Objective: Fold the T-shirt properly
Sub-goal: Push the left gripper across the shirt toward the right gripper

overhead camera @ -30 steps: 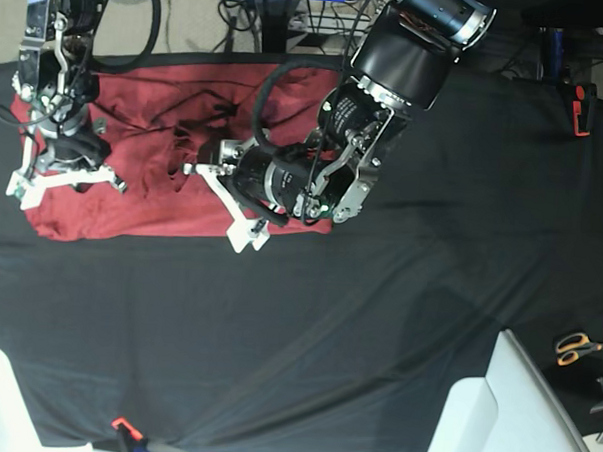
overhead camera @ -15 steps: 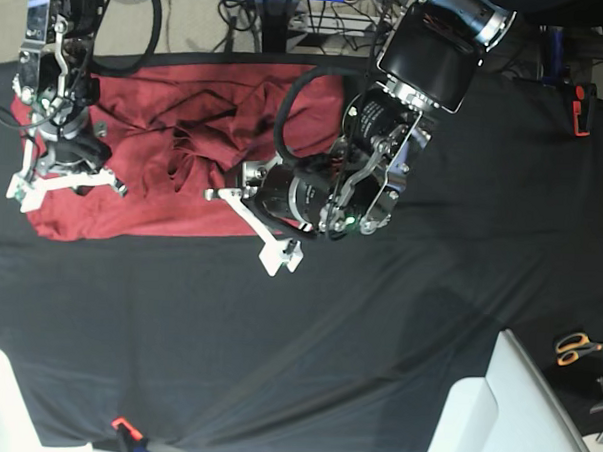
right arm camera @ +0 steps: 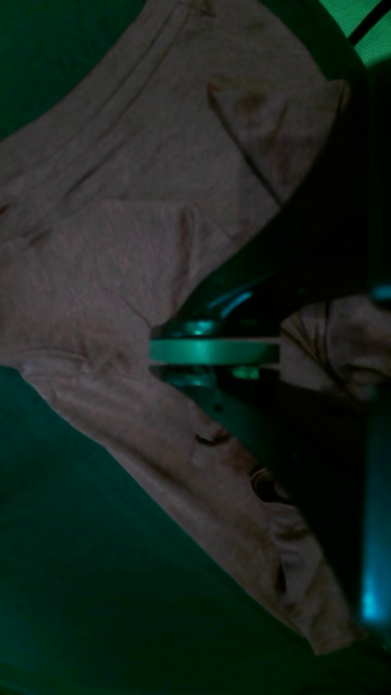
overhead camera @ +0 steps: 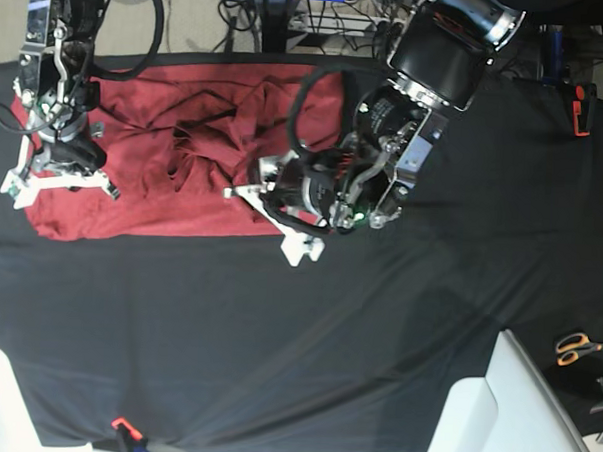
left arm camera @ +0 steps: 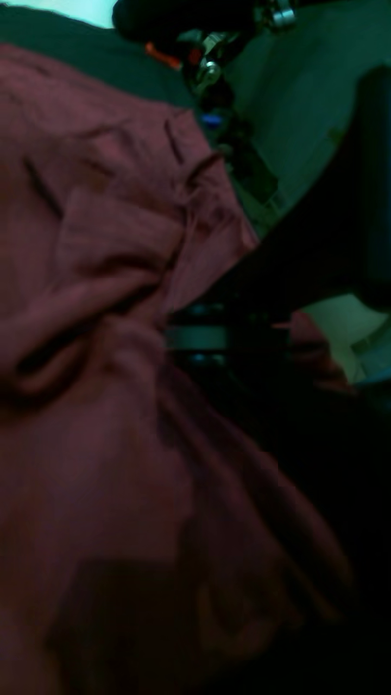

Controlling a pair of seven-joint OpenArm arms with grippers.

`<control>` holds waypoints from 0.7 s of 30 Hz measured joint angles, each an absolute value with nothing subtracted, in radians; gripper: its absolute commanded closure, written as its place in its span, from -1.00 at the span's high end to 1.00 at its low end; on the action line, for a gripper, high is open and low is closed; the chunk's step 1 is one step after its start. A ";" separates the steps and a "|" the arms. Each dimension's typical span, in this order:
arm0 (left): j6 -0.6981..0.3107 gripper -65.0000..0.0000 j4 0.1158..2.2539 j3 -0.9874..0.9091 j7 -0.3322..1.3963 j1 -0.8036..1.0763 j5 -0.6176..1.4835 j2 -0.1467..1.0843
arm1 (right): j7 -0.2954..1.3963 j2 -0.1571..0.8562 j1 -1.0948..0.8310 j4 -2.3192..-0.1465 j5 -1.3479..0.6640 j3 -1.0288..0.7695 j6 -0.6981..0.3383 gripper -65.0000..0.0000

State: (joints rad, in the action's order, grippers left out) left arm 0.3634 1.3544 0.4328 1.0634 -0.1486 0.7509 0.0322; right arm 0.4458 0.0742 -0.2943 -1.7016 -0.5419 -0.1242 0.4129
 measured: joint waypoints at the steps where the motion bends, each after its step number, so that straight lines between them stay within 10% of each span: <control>1: 0.363 -1.00 1.354 0.433 1.063 -0.149 0.752 0.034 | 0.445 0.074 -0.294 -1.702 -0.542 -0.124 0.413 -1.00; 21: 0.360 -1.00 1.278 0.433 1.059 -0.152 0.756 0.001 | 0.446 0.074 -0.294 -1.702 -0.542 -0.124 0.413 -1.00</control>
State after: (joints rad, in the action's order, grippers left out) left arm 0.3599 1.2778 0.4328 1.0592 -0.1516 0.7559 0.0013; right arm 0.4458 0.0738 -0.2939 -1.7016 -0.5423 -0.1242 0.4129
